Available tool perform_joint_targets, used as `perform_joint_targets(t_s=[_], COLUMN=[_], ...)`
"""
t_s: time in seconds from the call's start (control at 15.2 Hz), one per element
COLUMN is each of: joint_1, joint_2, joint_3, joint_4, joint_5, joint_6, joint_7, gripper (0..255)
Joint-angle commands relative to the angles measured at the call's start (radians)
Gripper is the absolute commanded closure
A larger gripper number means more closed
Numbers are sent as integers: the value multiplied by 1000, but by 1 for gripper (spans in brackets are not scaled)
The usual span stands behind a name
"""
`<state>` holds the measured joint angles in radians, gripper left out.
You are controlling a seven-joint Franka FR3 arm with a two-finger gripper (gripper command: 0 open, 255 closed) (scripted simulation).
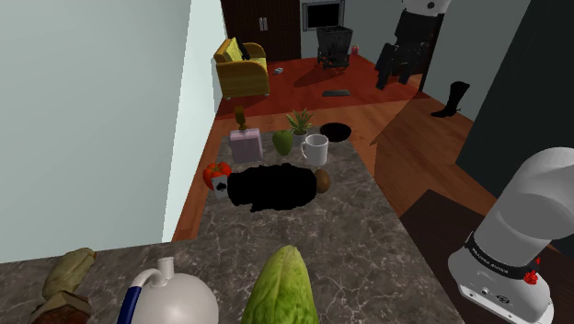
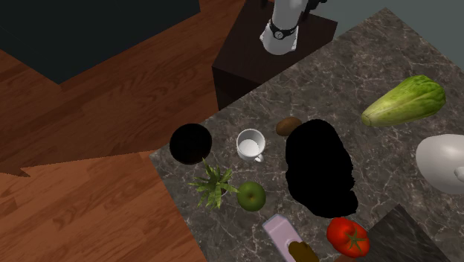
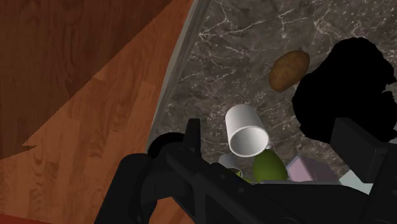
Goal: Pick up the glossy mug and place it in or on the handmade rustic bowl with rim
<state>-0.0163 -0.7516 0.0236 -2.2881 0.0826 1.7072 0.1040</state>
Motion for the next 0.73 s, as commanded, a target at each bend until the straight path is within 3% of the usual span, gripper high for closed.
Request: perform_joint_targets(t_s=[0.0,0.66], joint_1=[0,-4], joint_2=[0,324], joint_3=[0,10], joint_4=[0,22], joint_5=[0,-3], joint_6=[0,244], joint_7=[0,-11], gripper=[0,0])
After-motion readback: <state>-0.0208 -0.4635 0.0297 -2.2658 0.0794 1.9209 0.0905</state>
